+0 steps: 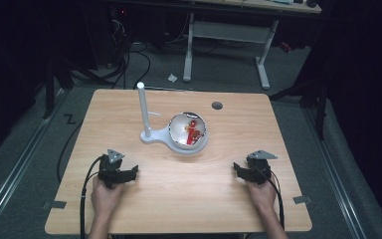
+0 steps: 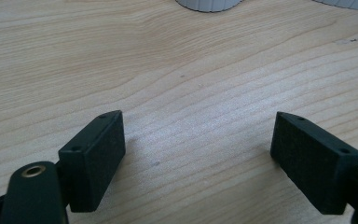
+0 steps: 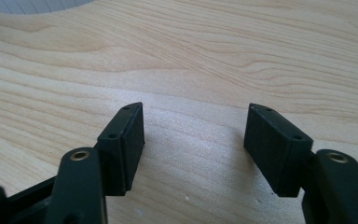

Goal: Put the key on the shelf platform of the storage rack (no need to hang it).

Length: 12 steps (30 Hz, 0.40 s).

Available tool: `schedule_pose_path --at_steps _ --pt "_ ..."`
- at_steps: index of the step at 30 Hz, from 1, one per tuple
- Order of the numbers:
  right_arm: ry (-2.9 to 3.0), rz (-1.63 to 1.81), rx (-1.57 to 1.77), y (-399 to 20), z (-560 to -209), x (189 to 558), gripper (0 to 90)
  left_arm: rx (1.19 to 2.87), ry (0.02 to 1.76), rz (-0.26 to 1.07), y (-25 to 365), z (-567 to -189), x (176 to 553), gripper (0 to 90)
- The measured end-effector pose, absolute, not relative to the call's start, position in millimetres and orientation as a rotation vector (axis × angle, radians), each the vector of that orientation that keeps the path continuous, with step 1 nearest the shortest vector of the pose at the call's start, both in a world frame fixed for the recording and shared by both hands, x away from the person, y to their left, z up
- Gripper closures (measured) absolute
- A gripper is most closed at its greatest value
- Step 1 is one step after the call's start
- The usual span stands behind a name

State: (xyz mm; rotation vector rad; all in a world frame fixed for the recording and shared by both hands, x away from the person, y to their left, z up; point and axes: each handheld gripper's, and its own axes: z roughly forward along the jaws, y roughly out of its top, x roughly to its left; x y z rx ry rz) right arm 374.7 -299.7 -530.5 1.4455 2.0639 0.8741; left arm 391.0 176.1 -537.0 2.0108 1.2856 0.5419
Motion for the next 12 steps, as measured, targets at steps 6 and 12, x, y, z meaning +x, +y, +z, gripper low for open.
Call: schedule_pose_path --at_steps 6,12 --pt "2.070 0.873 1.443 -300.0 -530.5 374.7 35.5 2.011 1.286 0.542 176.1 -537.0 390.9 18.1" --pt "2.077 0.875 1.438 -300.4 -530.5 374.8 34.7 2.011 1.285 0.542 176.1 -537.0 391.0 18.1"
